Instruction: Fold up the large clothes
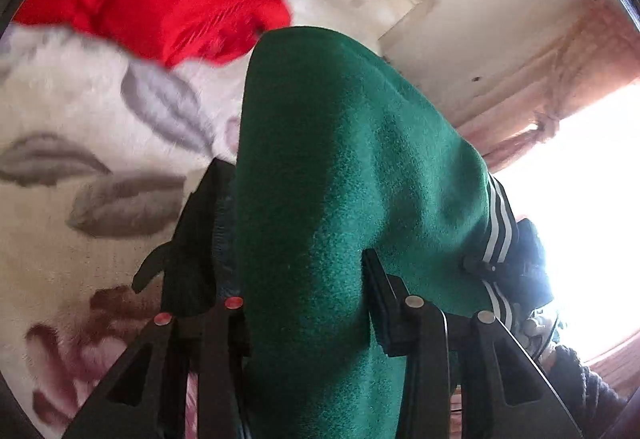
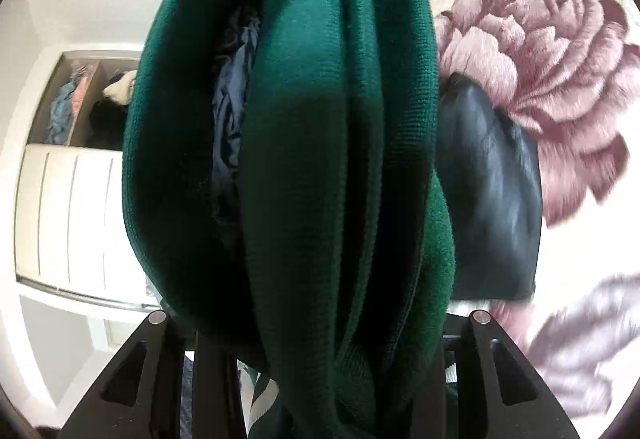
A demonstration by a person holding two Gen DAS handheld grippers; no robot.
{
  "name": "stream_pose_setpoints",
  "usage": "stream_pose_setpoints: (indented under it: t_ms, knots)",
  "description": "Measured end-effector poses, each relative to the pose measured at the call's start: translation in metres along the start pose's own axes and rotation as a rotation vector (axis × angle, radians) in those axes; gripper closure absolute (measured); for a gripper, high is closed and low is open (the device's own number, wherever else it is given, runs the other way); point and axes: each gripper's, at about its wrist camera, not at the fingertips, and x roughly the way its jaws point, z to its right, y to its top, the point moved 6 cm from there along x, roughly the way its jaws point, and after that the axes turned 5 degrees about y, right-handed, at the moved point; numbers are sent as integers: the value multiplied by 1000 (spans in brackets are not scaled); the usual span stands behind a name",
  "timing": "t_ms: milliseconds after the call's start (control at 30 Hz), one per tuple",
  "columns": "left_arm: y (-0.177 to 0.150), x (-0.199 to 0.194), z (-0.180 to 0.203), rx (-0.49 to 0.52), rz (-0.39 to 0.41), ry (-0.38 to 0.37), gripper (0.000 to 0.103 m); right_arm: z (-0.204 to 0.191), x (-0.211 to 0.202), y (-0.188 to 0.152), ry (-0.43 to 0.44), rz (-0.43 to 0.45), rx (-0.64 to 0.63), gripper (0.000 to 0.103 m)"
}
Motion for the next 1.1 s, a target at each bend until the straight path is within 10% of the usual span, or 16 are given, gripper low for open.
stream_pose_setpoints:
  t_ms: [200, 433, 500, 567, 833, 1100]
  knots:
    - [-24, 61, -45, -60, -85, 16, 58, 83, 48, 23, -124, -59, 64, 61]
    - [-19, 27, -25, 11, -104, 221, 52, 67, 29, 20, -292, -57, 59, 26]
    - [-20, 11, -18, 50, -58, 303, 44, 56, 15, 17, -399, -30, 28, 12]
    - [-23, 4, -15, 61, -40, 357, 11, 37, 0, 9, -533, 9, -55, 12]
    - [-61, -67, 47, 204, 155, 649, 0, -45, -41, -89, -1079, 181, -332, 0]
    - [-111, -135, 114, 286, 210, 715, 0, -117, -76, -193, -1135, 306, -380, 0]
